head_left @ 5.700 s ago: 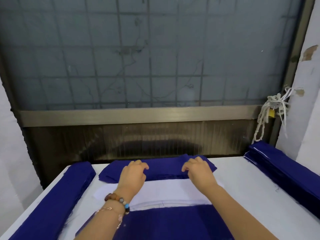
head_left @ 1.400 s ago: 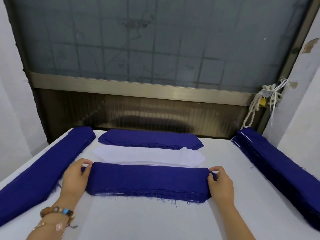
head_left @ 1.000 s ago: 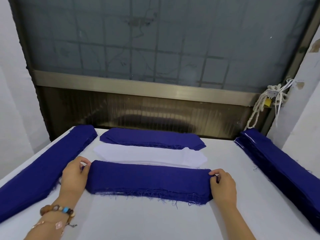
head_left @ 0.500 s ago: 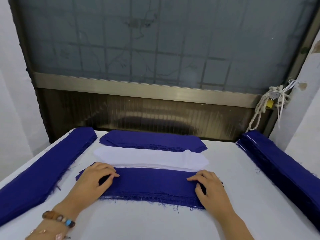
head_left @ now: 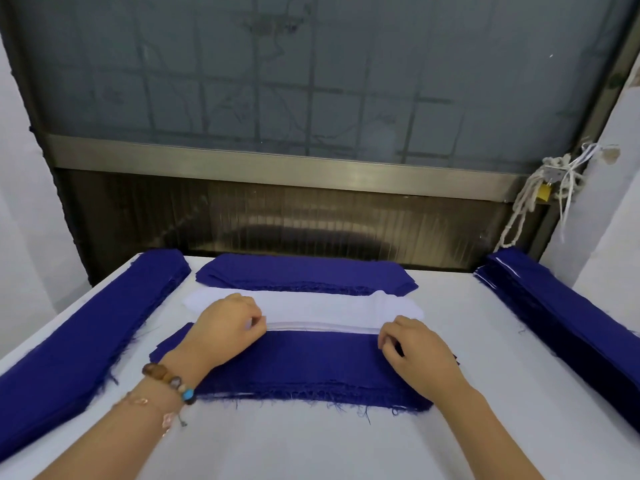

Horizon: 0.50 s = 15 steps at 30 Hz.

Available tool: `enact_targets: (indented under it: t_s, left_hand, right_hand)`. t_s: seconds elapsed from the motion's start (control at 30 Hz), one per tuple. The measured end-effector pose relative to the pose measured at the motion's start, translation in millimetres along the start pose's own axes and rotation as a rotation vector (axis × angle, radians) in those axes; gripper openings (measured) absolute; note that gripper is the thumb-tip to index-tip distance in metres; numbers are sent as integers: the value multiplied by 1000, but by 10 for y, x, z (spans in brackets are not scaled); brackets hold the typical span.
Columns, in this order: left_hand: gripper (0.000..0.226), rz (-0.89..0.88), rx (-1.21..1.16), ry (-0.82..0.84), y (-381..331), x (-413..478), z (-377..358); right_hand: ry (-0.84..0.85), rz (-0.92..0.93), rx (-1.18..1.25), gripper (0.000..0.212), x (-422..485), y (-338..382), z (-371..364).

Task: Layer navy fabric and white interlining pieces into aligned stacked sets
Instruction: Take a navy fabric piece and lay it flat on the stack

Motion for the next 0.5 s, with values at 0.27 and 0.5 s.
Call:
enact_targets:
  t_s: [0.27, 0.5]
  left_hand:
    - [20, 15, -69, -93, -534, 562, -319]
    - [23, 43, 22, -94, -641, 816, -681]
  right_hand:
    - [-90, 7, 125, 22, 950, 208, -261]
    - [-4, -58, 145, 22, 1295, 109, -726]
Point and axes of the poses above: each hand's wrist, its own x-axis towards the middle knuckle, its own z-axis out of the back of the hand, y = z × x, the point moved 2 cm from there along x, towards the middle knuckle, and after that the axes turned 13 degrees about z, right-handed, at the moved point
